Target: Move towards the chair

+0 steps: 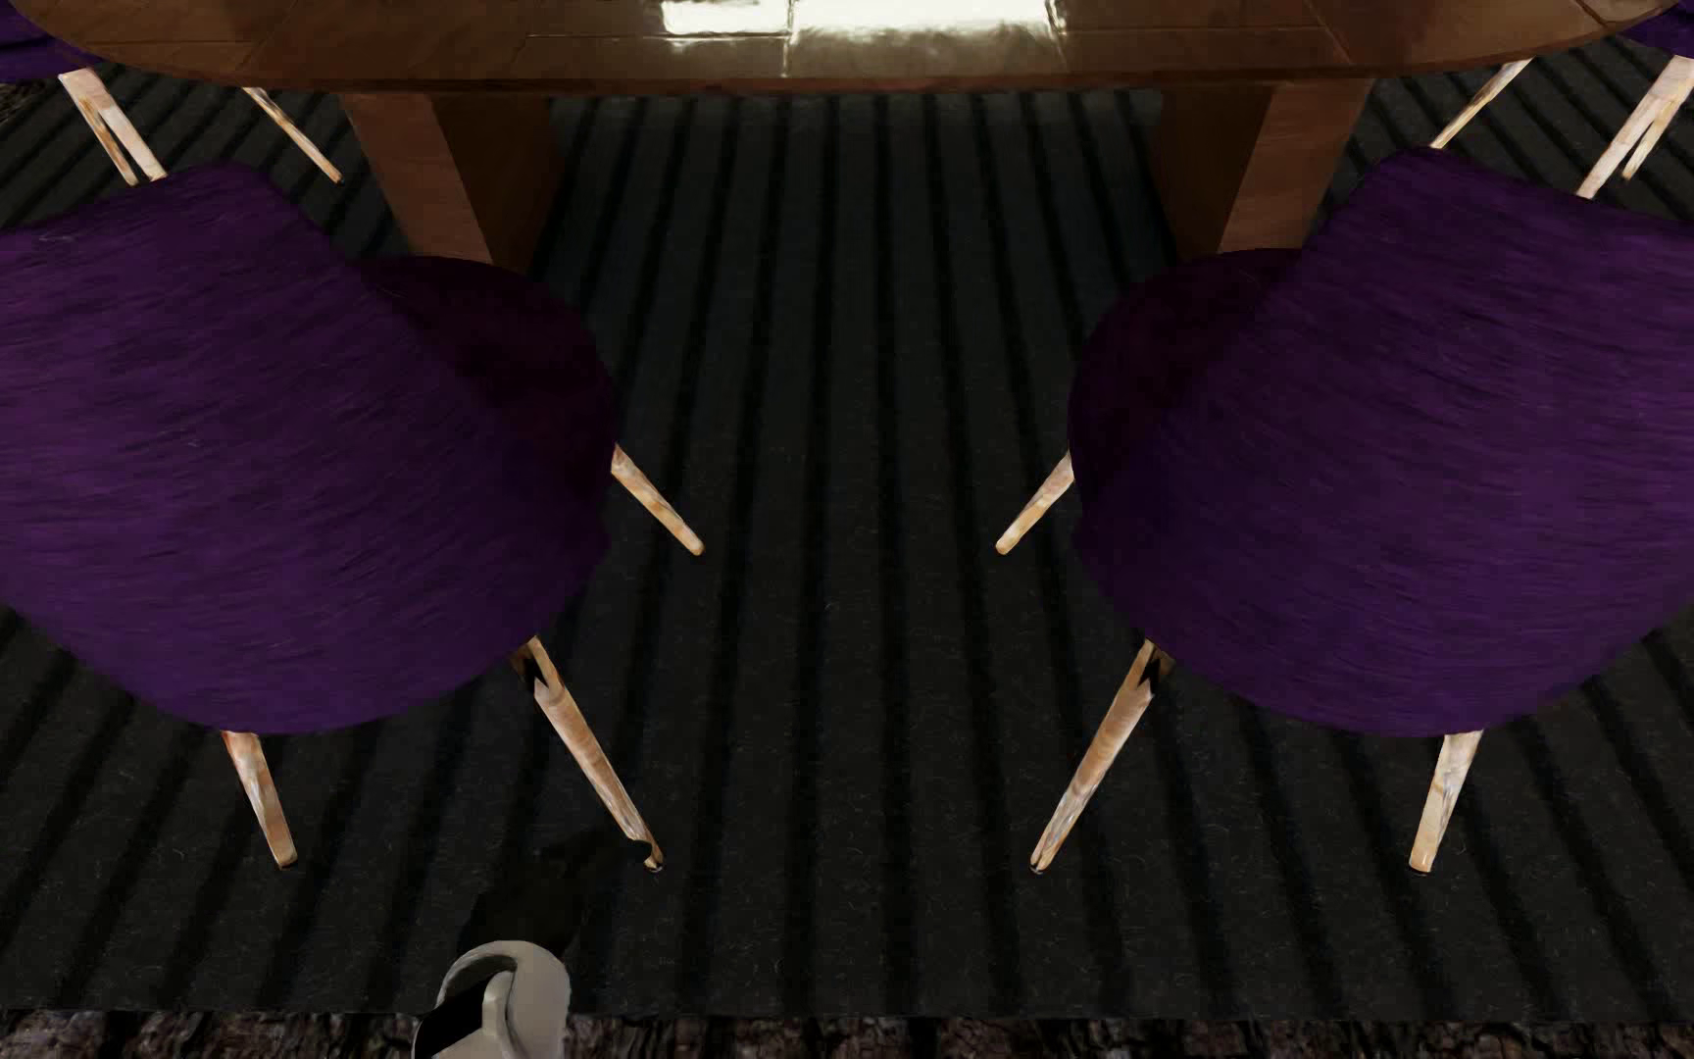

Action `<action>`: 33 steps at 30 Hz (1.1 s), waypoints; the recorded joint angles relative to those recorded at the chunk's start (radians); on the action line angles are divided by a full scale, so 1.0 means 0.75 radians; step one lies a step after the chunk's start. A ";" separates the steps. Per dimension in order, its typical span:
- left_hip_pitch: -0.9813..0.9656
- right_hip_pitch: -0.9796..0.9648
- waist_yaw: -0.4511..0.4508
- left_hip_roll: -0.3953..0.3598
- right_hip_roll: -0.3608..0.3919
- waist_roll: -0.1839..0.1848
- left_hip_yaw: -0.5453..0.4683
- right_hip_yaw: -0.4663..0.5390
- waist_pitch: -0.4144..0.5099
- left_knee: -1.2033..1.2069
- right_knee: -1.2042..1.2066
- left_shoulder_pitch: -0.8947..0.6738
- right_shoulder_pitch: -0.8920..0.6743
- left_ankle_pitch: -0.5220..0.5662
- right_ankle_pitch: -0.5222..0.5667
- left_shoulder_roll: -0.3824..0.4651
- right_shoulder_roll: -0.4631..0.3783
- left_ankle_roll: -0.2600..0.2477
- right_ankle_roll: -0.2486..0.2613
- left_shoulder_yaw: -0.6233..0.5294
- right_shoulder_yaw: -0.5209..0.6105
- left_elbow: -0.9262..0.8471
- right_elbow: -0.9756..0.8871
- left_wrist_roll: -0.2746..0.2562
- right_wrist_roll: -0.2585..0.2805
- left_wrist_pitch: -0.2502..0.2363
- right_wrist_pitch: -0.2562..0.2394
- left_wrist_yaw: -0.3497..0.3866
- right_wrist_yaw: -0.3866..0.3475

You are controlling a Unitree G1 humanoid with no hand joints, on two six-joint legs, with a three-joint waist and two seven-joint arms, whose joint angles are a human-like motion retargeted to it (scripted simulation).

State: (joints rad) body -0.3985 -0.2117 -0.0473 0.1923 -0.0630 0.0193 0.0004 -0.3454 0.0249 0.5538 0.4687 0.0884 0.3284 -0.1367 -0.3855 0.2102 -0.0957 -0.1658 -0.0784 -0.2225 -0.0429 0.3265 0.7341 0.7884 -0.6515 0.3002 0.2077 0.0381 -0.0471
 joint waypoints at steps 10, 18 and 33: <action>0.225 0.014 0.030 0.027 0.025 0.029 0.434 0.136 -0.016 -0.178 -0.068 0.294 -0.045 -0.137 0.041 -0.128 0.029 0.146 0.058 -0.012 -0.094 0.673 -0.181 -0.317 0.057 0.093 -0.165 0.000 -0.069; 0.219 0.084 0.037 -0.139 -0.128 -0.015 0.281 -0.039 -0.036 -0.223 -0.070 0.017 -0.053 -0.110 0.043 -0.022 0.075 0.189 0.116 -0.121 -0.089 0.541 0.021 -0.293 -0.061 0.006 -0.024 0.101 -0.003; 0.166 -0.014 0.057 -0.207 -0.207 -0.046 0.371 0.061 -0.032 -0.205 -0.051 0.125 -0.141 -0.157 0.056 -0.016 -0.022 0.270 0.205 -0.165 0.095 0.618 -0.185 -0.384 -0.009 0.081 -0.150 0.038 -0.016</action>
State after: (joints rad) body -0.2739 -0.2222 -0.0049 0.0368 -0.2182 -0.0152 0.2789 -0.2998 0.0009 0.3997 0.4306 0.1819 0.2231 -0.2542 -0.3436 0.1978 -0.1122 0.0367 0.0753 -0.3464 0.0286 0.7898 0.5950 0.5006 -0.6585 0.3606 0.0952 0.0668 -0.0588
